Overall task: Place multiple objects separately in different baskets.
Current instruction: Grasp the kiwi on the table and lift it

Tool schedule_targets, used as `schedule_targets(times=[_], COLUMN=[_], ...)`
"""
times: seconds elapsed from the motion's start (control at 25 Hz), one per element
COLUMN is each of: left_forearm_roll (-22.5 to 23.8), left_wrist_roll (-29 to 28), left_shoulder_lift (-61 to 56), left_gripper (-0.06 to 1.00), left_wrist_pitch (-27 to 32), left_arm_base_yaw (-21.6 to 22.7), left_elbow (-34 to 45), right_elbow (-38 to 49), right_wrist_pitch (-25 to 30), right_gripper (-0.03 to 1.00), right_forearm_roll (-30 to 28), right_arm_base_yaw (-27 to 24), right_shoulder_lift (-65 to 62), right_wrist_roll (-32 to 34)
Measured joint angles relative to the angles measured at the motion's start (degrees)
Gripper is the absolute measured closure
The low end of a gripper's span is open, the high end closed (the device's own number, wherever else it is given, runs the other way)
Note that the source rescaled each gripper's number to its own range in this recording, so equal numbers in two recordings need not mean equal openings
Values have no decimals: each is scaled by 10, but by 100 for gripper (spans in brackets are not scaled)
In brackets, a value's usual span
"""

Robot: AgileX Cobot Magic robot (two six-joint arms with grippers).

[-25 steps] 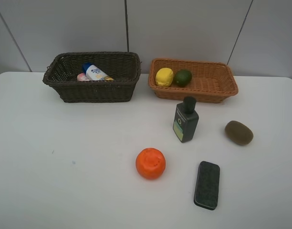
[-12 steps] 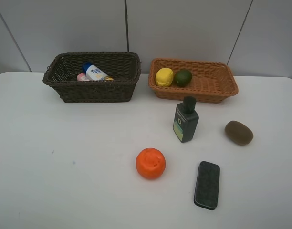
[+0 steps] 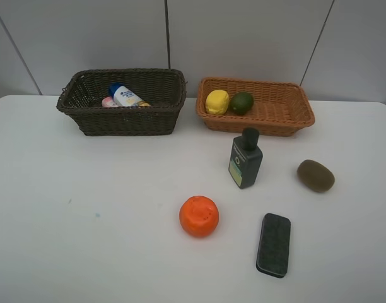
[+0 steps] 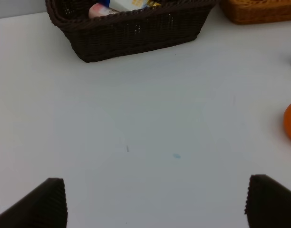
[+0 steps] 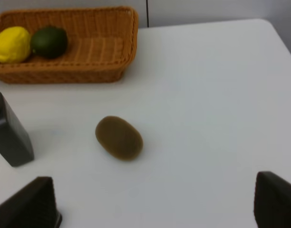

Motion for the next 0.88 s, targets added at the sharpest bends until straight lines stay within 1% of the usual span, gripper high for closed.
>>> schedule_targets(times=[0.12,0.28,0.44,0.52,0.68,0.88], left_forearm_roll=[0,0,0,0,0,0], left_wrist_roll=[0,0,0,0,0,0], left_shoulder_lift=[0,0,0,0,0,0], left_gripper=[-3,-3,-3,-3,-3,-3], left_wrist_pitch=[0,0,0,0,0,0], left_arm_base_yaw=[0,0,0,0,0,0], left_elbow=[0,0,0,0,0,0], right_elbow=[-3,-32,-86,-123,-180,-214], right_wrist_pitch=[-5,-52,-91,-94,-98,-102], right_gripper=[-1,-1,-1,-1,-1,-1], right_forearm_roll=[-2,-1,-2,-1,3,5], right_arm_base_yaw=[0,0,0,0,0,0], right_shoulder_lift=[123,298,475,553,664,777], right_wrist_roll=[0,0,0,0,-1,-22])
